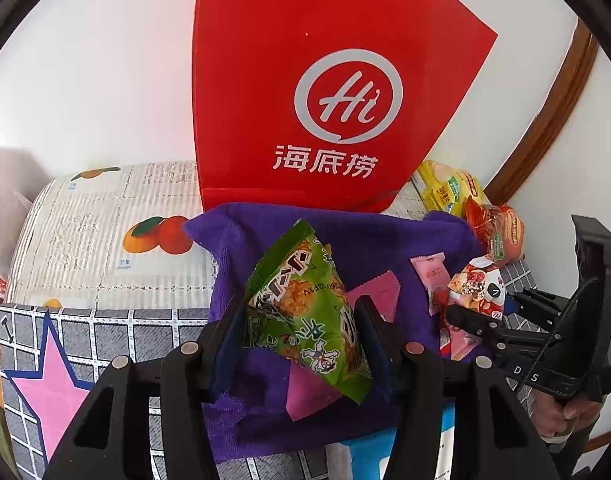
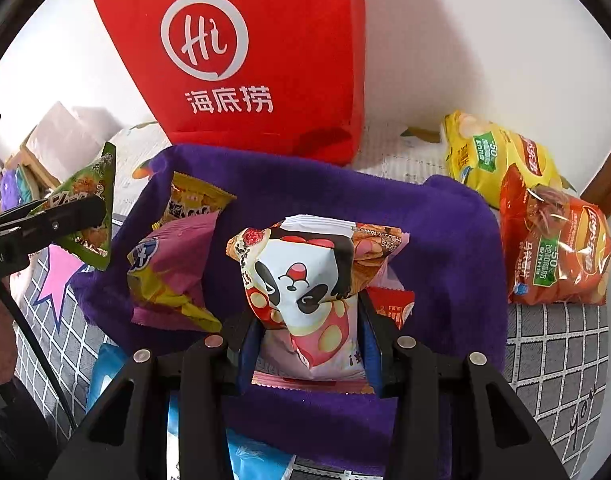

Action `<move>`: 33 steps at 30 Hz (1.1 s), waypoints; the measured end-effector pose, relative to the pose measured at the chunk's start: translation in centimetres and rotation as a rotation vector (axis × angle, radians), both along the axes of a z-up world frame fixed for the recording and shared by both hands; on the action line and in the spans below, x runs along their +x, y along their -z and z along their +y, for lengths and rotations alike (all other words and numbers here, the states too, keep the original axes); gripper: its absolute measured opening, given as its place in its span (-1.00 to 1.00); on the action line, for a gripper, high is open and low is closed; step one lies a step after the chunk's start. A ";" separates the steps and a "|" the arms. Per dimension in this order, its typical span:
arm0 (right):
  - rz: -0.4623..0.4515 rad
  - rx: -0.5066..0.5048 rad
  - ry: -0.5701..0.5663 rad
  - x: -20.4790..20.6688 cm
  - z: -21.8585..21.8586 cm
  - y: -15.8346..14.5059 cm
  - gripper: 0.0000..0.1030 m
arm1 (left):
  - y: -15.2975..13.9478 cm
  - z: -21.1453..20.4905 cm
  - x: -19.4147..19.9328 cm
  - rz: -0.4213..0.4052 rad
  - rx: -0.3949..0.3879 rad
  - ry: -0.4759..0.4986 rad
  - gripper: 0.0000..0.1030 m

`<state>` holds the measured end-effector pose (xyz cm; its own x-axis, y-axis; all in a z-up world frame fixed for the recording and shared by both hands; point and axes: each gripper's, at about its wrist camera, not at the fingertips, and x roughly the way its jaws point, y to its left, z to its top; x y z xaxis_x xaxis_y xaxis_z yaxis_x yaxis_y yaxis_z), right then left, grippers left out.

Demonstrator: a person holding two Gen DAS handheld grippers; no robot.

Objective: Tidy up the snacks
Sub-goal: 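Carry the panda-print bag and green bag over the purple towel with both grippers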

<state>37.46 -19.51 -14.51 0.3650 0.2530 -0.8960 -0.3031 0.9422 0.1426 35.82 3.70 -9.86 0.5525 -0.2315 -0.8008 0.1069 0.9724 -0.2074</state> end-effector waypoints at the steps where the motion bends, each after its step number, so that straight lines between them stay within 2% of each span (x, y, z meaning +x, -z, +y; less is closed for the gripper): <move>1: 0.004 -0.001 -0.001 0.0 0.0 0.0 -0.17 | 0.1 -0.1 0.0 0.005 0.012 0.002 0.02; 12: 0.013 -0.017 -0.008 0.0 0.2 0.4 -0.16 | 1.8 0.1 0.7 0.076 0.079 -0.016 0.02; 19: 0.023 -0.021 -0.017 0.0 0.4 0.6 -0.16 | 2.4 -0.8 0.8 0.088 0.071 0.021 0.02; 27: 0.043 -0.031 -0.027 0.4 0.9 1.3 -0.16 | 2.9 -1.4 0.9 0.106 0.022 0.057 0.02; 33: 0.058 -0.042 -0.042 0.2 1.4 2.0 -0.16 | 3.2 -1.2 1.2 0.128 0.023 0.053 0.03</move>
<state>37.64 -18.11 -16.46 0.3021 0.2285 -0.9255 -0.3352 0.9343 0.1213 37.00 2.55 -13.07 0.4334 -0.2381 -0.8692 0.1321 0.9708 -0.2001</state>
